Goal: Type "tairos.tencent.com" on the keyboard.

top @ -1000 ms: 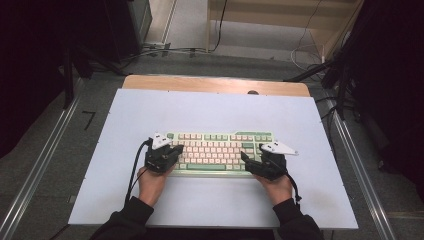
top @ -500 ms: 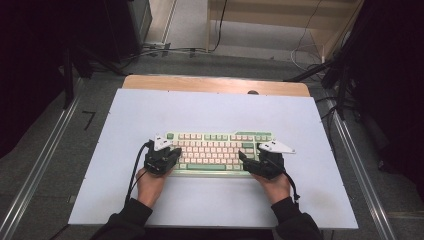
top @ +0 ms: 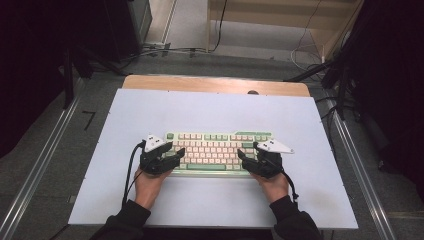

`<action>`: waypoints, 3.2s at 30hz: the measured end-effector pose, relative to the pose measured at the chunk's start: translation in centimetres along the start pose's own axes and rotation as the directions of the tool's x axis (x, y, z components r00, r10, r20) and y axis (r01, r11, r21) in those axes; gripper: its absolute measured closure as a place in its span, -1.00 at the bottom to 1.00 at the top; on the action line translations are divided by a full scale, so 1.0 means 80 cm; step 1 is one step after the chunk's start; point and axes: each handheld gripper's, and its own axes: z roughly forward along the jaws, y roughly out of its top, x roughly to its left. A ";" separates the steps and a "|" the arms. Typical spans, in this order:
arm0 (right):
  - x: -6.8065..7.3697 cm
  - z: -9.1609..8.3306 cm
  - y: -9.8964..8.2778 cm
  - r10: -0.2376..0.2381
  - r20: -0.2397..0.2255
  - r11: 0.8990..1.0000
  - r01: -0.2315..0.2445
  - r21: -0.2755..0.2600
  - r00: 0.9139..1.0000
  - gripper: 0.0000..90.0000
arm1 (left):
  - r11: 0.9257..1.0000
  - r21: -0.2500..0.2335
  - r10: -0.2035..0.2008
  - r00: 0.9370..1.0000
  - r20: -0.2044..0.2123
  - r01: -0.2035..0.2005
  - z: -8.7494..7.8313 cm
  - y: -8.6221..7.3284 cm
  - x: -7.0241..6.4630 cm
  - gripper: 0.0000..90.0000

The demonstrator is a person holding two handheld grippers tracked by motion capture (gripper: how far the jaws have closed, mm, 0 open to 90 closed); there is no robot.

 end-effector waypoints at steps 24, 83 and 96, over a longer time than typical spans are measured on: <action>0.032 0.047 0.024 -0.023 -0.177 0.996 0.038 0.078 0.984 0.95 | 1.000 -0.018 -0.022 0.997 -0.071 0.020 -0.037 -0.023 0.011 -0.24; 0.025 0.035 0.018 0.010 -0.129 0.999 -0.003 0.054 0.992 -0.30 | 1.000 -0.019 -0.004 1.000 0.005 0.004 -0.013 -0.006 0.001 -0.24; -0.007 0.002 -0.003 0.073 -0.037 0.997 -0.072 0.029 0.997 -0.47 | 1.000 -0.007 0.010 0.996 0.083 -0.009 0.018 0.010 -0.014 0.34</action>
